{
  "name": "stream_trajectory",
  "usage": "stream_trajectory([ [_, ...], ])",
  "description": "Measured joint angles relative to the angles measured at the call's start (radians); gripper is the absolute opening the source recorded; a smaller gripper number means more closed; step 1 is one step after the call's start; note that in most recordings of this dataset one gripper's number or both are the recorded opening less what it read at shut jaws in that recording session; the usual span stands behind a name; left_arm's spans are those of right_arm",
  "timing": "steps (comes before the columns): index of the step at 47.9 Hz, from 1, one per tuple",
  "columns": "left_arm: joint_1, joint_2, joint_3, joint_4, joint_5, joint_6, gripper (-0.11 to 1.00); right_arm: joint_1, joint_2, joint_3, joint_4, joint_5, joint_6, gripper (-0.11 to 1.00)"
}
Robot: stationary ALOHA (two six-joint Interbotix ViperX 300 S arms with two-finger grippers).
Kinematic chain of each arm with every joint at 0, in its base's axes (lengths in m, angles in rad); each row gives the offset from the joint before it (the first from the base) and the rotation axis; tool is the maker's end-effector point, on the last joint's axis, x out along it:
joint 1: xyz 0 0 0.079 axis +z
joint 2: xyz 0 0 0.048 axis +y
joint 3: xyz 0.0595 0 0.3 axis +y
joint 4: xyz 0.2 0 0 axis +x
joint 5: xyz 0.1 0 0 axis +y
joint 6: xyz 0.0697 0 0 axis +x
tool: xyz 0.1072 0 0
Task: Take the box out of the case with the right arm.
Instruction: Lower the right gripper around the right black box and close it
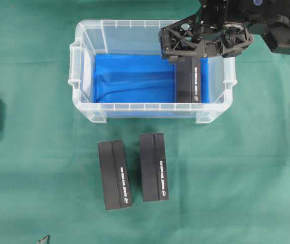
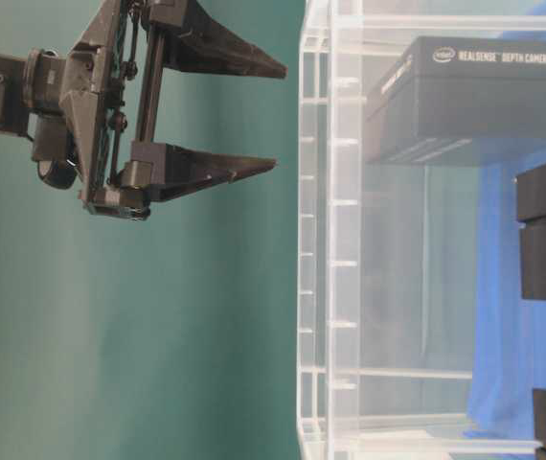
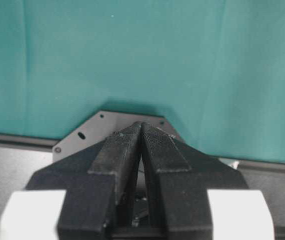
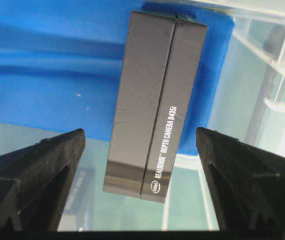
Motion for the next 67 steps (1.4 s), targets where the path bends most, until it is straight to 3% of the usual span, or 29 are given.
stream_trajectory([
  [36, 0.0, -0.002, 0.0, 0.0, 0.0, 0.0, 0.0, 0.0, 0.055, 0.005, 0.035, -0.015, 0.0, 0.92],
  [47, 0.0, 0.0, 0.0, -0.002, 0.0, 0.0, 0.0, 0.0, 0.067, 0.072, 0.066, -0.094, 0.002, 0.92],
  [67, 0.0, 0.003, 0.0, 0.0, -0.011, 0.0, 0.0, -0.002, 0.086, 0.133, 0.069, -0.176, 0.018, 0.92],
])
